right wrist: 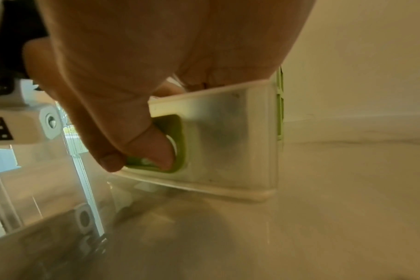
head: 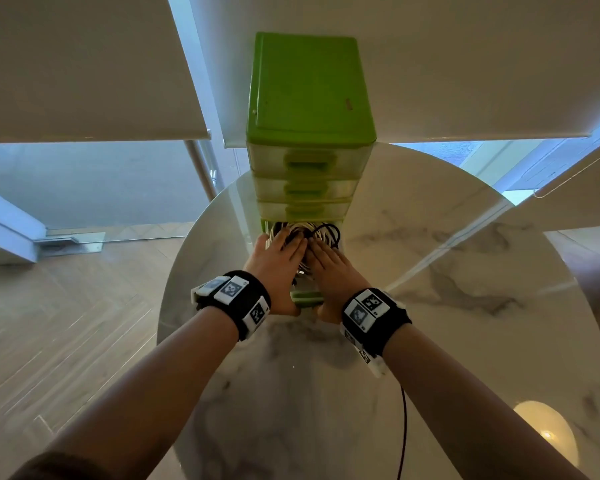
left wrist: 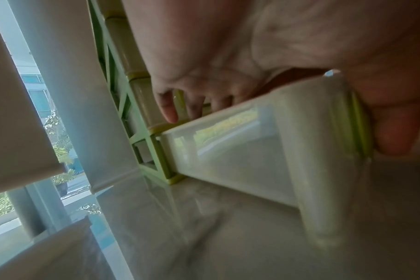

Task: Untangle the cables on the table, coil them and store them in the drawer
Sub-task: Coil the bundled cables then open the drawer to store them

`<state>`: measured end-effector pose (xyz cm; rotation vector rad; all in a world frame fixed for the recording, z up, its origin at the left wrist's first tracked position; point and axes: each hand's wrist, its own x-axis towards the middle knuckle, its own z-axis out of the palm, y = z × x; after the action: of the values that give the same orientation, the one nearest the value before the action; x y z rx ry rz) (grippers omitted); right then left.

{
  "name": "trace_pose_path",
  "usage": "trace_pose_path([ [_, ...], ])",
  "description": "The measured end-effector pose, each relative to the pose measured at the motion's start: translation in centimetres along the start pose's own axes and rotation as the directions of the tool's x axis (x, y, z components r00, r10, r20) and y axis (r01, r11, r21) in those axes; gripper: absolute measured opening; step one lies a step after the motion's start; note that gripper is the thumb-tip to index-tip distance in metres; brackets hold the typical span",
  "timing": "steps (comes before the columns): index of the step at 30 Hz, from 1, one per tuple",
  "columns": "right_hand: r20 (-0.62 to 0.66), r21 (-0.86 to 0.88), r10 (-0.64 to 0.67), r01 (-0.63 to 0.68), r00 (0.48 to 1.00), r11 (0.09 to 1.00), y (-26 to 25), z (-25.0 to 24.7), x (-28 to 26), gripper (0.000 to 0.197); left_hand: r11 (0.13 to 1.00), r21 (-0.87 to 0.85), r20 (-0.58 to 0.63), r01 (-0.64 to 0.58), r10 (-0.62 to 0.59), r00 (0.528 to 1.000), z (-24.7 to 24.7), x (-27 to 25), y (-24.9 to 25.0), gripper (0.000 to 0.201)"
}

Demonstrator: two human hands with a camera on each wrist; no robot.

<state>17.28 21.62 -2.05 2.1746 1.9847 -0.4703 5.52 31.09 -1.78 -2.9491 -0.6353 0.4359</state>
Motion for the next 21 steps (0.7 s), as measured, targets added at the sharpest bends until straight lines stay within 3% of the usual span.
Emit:
trace_pose_path([
  [6,-0.055,0.033,0.105,-0.103,0.993,0.994,0.3,-0.5,-1.0,0.111,0.999,0.01,0.029,-0.042,0.042,0.999,-0.8,1.0,0.1,0.119],
  [12,-0.006,-0.177,0.121,-0.12,0.993,0.977,1.0,-0.5,0.4,0.131,0.999,-0.031,0.025,-0.028,0.029,0.999,-0.5,0.7,0.1,0.117],
  [16,-0.02,-0.158,0.148,-0.149,0.989,0.976,1.4,-0.1,0.6,0.128,0.998,-0.068,0.005,0.001,0.0,1.0,-0.2,0.2,0.4,0.115],
  [18,-0.029,-0.144,0.137,-0.139,0.99,0.98,1.4,-0.2,0.5,0.123,0.99,-0.123,-0.12,-0.068,0.053,0.991,-0.6,-0.3,0.6,0.108],
  [19,-0.036,-0.126,0.132,-0.136,0.991,0.983,1.4,-0.3,0.5,0.119,0.982,-0.14,-0.24,-0.128,0.092,0.966,-1.1,-0.5,0.8,0.101],
  [21,-0.054,-0.103,0.143,-0.148,0.988,0.984,1.2,-0.2,0.5,0.114,0.964,-0.165,-0.494,-0.206,0.101,0.864,-2.8,-0.7,0.9,0.083],
])
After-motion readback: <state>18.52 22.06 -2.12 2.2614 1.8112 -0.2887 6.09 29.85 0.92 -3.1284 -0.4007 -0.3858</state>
